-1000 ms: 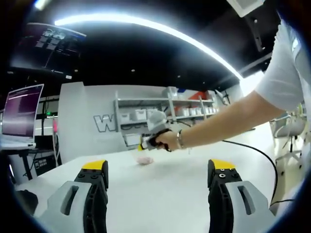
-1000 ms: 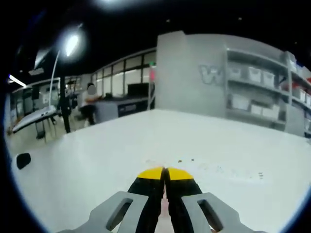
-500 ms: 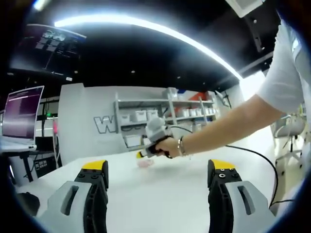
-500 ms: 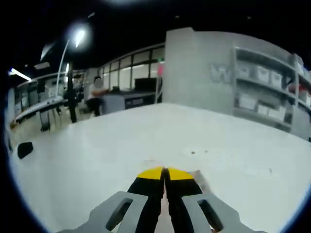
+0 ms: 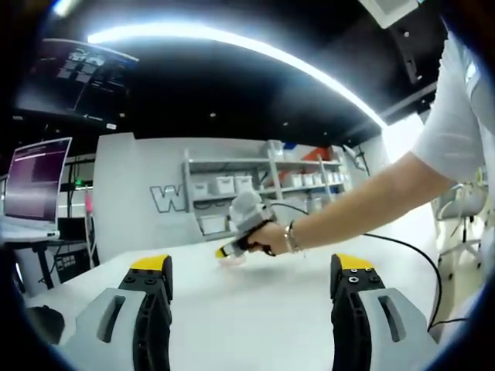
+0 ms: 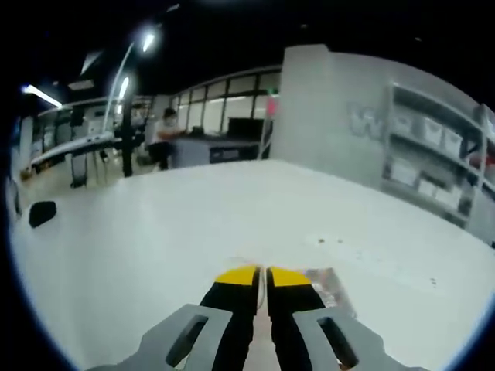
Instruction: Open the resealable bag by pulling the two sides of the seal apart until the entire bag opening is separated and visibly accessible.
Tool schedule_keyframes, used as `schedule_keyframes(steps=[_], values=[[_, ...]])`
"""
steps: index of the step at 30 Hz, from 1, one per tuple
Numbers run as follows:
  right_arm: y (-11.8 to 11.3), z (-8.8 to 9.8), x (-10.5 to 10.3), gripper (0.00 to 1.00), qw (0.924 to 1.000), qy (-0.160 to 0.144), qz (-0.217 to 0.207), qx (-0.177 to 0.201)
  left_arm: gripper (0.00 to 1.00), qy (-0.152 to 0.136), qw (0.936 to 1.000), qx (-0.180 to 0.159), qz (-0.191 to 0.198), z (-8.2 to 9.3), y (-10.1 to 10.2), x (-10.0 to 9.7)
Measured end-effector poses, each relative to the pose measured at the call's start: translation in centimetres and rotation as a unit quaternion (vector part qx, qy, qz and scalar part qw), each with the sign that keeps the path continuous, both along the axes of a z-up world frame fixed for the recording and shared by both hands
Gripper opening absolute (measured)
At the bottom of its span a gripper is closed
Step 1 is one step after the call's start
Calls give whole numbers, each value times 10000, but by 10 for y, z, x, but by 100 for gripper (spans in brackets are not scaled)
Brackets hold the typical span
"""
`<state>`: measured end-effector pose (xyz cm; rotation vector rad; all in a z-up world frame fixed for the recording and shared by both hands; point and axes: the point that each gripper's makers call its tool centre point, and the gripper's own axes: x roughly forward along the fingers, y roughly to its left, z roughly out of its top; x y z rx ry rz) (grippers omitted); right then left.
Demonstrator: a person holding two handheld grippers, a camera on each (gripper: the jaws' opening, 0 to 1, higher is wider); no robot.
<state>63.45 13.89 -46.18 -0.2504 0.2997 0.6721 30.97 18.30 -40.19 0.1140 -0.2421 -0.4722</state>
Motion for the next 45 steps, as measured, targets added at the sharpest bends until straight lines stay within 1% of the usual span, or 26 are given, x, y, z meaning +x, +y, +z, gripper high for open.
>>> schedule_keyframes(steps=[5,7,10,16,20,24,27,30,36,37,38,39,43,44,45], values=[[-1,-2,-4,3,10000,0,24,-53,82,-29,10000,12,7,2,0,-1],[-1,-3,-6,6,10000,0,32,-73,82,-29,10000,14,7,2,0,-2],[-3,-6,-16,7,9999,-43,47,-149,82,-21,10000,3,3,2,0,-2],[-3,-10,-26,12,9996,-88,104,-253,82,-46,10000,14,1,3,0,-3],[-3,-8,-27,12,9996,-97,123,-213,82,-40,10000,10,13,3,1,-4],[0,-8,-35,15,9997,-61,187,-138,82,-43,10000,8,19,3,2,-4],[3,-6,-42,17,9998,-9,221,22,82,-59,10000,14,27,5,2,-6],[3,-4,-48,17,9997,-70,227,-26,82,-74,10000,25,40,6,2,-7],[4,-2,-58,18,9996,-99,242,-59,82,-109,9999,40,45,9,2,-9],[5,-3,-59,18,9996,-92,244,-63,82,-111,9999,42,49,9,2,-9],[5,-3,-49,20,9996,-71,247,-71,82,-113,9999,42,52,9,2,-10],[5,-4,-47,20,9996,-61,253,-83,82,-115,9999,42,58,9,2,-10],[7,-8,-49,25,9996,7,253,-81,82,-121,9999,42,76,10,4,-10],[7,-9,-50,27,9996,3,254,-82,82,-121,9999,43,76,10,4,-10],[9,-9,-50,28,9995,-65,288,-114,82,-121,9999,43,76,10,4,-10]])
